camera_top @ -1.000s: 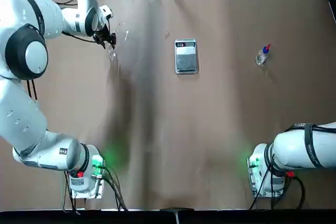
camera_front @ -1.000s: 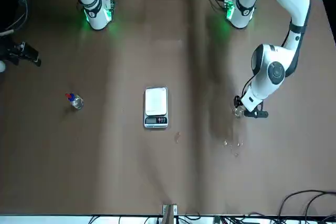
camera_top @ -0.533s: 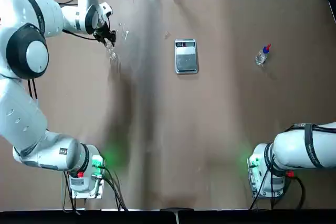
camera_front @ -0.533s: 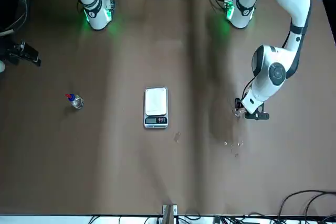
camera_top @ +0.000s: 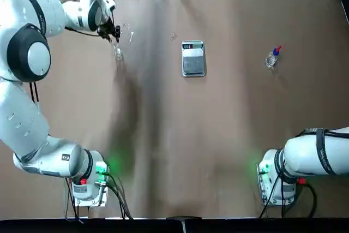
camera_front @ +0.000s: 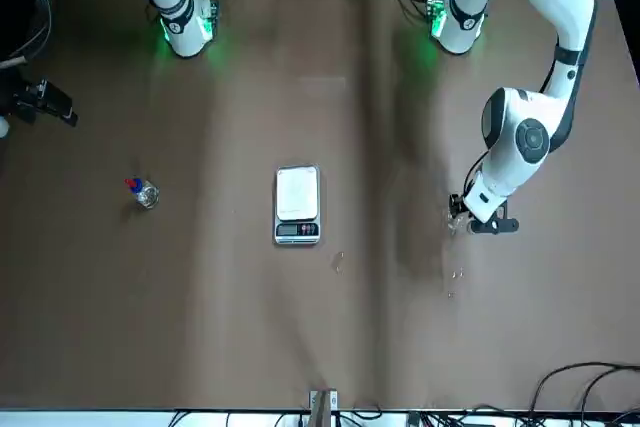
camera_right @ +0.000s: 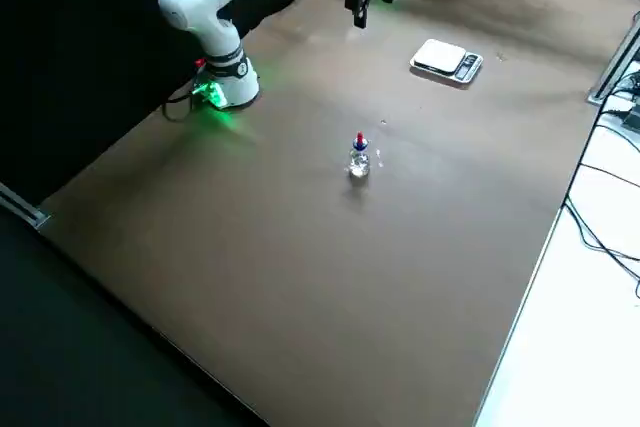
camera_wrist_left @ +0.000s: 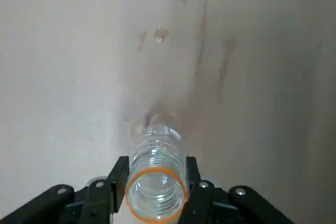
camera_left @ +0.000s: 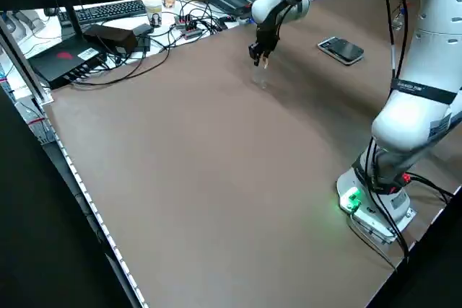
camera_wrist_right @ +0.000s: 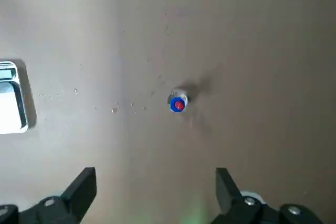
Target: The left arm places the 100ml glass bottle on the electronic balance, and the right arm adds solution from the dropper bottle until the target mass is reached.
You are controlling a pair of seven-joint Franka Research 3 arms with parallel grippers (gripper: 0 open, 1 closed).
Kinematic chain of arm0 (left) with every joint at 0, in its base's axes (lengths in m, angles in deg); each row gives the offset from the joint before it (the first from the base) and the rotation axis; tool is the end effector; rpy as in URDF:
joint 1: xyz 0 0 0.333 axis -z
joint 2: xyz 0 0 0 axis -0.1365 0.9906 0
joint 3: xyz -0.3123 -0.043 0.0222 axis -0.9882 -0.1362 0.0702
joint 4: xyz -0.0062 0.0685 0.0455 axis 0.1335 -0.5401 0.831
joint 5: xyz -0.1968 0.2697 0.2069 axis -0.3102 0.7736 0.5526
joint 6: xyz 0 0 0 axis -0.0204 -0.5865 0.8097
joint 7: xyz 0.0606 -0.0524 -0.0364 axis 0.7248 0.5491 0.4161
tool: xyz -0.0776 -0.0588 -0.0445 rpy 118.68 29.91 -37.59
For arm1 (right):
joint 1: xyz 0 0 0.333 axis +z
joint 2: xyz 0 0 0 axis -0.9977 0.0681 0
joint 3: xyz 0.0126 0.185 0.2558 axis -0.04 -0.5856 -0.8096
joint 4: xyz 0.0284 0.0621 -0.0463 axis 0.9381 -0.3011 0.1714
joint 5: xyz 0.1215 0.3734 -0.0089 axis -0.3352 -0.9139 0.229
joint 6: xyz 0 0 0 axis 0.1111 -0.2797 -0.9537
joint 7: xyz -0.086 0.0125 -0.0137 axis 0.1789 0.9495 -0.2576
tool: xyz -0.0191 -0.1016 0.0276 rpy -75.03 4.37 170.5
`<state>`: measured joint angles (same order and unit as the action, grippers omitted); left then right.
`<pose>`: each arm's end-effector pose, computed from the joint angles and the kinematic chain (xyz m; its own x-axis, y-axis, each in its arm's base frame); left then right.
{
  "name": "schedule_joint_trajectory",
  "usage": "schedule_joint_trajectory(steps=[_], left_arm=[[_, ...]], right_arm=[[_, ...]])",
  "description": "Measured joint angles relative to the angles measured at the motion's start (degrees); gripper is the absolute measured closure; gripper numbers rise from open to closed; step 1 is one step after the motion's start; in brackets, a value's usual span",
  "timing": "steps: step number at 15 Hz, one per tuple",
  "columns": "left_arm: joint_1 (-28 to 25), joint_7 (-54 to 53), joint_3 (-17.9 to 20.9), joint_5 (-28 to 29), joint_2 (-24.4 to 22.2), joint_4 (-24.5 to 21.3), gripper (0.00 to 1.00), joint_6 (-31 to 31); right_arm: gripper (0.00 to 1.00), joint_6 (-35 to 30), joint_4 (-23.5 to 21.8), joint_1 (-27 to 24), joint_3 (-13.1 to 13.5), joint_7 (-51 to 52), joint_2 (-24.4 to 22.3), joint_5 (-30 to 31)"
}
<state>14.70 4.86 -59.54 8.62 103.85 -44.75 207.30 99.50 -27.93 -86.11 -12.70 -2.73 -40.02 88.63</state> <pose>0.5773 -0.1010 0.2738 0.9974 0.0320 0.0643 0.0296 -0.9989 0.0376 0.5289 -0.0412 0.6086 0.9983 -0.0395 -0.0419 -0.0397 -0.9992 -0.0057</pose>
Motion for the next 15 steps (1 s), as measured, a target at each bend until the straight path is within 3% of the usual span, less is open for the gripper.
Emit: schedule_joint_trajectory(steps=[5, 8, 12, 15], left_arm=[[2.9, 7.5, -1.6, 0.0, -0.2, 8.0, 0.52, -9.0], [9.3, 17.0, -1.8, 0.0, -0.3, 16.1, 0.52, -18.2], [17.2, 27.4, -1.9, 0.0, 1.0, 21.1, 0.52, -20.2], [22.8, 34.4, -1.9, 0.0, 6.3, 26.8, 0.52, -20.3]], right_arm=[[0.0, 0.2, 0.0, -0.5, 0.0, -0.1, 0.3, -0.4], [0.0, 0.7, -0.1, -4.0, 0.0, 0.3, 1.9, -0.5], [0.0, 1.3, -0.4, -6.8, 0.0, 5.4, 4.2, -0.8], [0.0, 1.4, -0.4, -7.0, 0.0, 6.1, 4.9, -0.8]])
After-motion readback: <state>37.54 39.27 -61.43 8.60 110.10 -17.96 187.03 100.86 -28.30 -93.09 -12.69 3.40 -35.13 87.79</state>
